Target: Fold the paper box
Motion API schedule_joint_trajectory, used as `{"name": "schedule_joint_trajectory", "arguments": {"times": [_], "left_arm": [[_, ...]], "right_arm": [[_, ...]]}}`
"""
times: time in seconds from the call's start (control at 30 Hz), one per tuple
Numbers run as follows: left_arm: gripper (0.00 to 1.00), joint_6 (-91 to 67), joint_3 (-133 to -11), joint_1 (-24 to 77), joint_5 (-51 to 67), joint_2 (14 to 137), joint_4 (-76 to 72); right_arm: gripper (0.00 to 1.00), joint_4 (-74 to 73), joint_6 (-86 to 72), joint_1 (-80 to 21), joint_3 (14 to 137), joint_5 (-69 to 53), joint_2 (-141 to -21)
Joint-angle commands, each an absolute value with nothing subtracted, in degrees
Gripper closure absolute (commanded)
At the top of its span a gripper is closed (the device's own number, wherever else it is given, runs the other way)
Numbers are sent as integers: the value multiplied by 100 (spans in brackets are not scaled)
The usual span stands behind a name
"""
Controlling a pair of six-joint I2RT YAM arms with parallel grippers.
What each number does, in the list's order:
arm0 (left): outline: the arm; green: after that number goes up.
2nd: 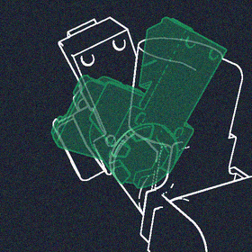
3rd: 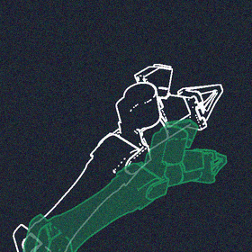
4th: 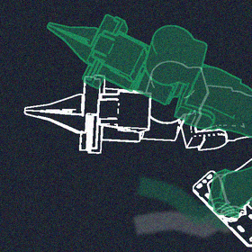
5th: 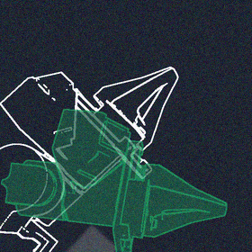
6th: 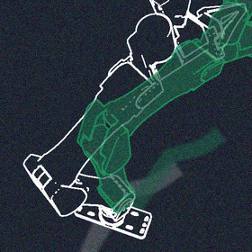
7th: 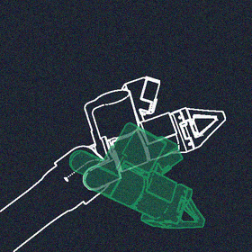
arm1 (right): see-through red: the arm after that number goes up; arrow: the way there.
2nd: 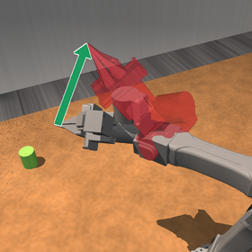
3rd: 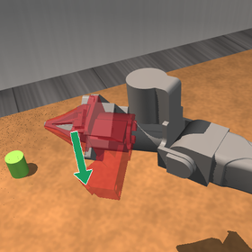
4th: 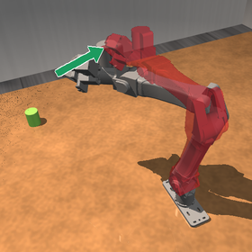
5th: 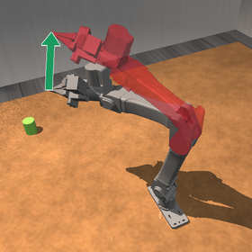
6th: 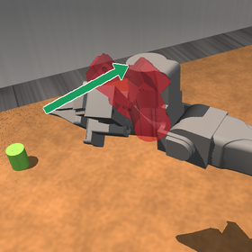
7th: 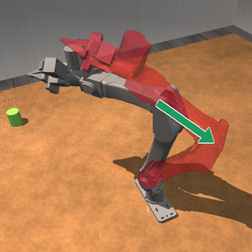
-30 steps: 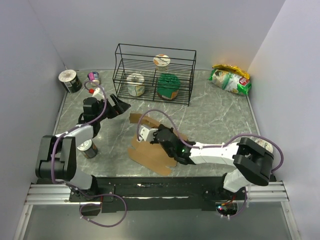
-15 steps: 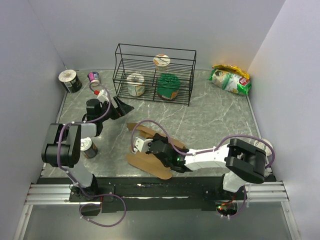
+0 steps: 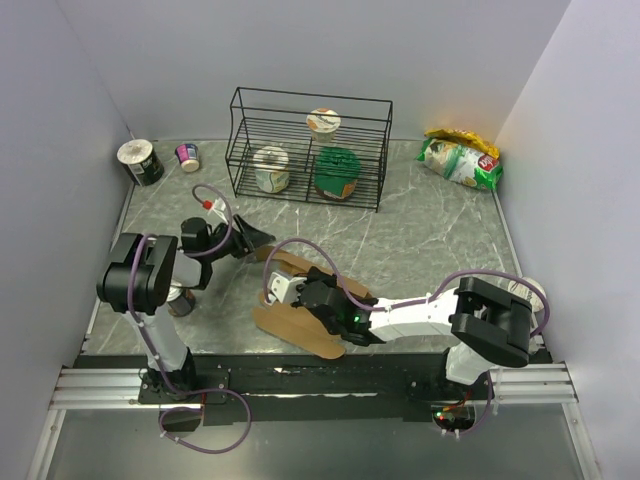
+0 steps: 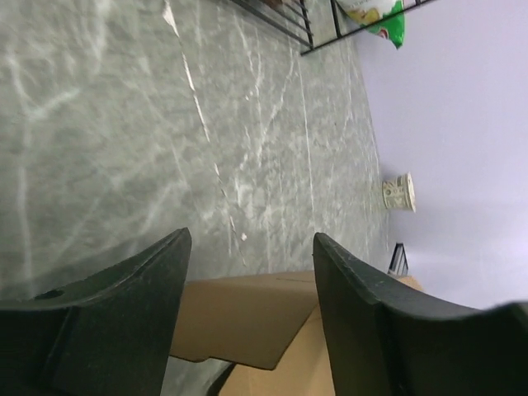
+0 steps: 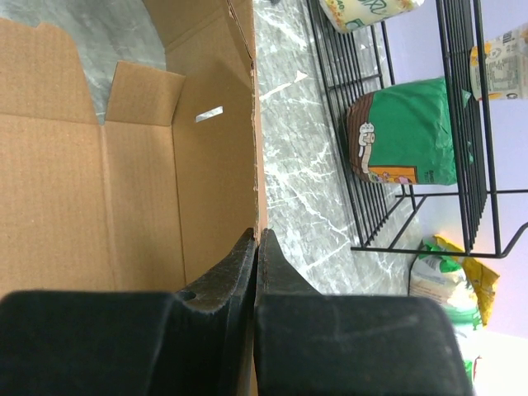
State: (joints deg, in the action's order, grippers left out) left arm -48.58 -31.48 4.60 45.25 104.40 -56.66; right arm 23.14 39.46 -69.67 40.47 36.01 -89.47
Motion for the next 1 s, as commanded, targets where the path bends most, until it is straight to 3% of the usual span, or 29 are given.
{"name": "schedule_joint_trajectory", "arguments": {"times": [0.0, 0.4, 0.97], "left_arm": [[36, -4755, -2954, 659, 4606, 10065, -5977], [49, -5642, -2074, 940, 4412, 9414, -6653], [52, -5907, -1855, 1582, 4105, 8640, -6364]], "right_arm": [[100, 2057, 3507, -7031, 4052, 3349, -9106], [100, 1969, 3428, -7022, 4175, 3410, -9220], [100, 2065, 3331, -7022, 4078, 3585, -9343]]}}
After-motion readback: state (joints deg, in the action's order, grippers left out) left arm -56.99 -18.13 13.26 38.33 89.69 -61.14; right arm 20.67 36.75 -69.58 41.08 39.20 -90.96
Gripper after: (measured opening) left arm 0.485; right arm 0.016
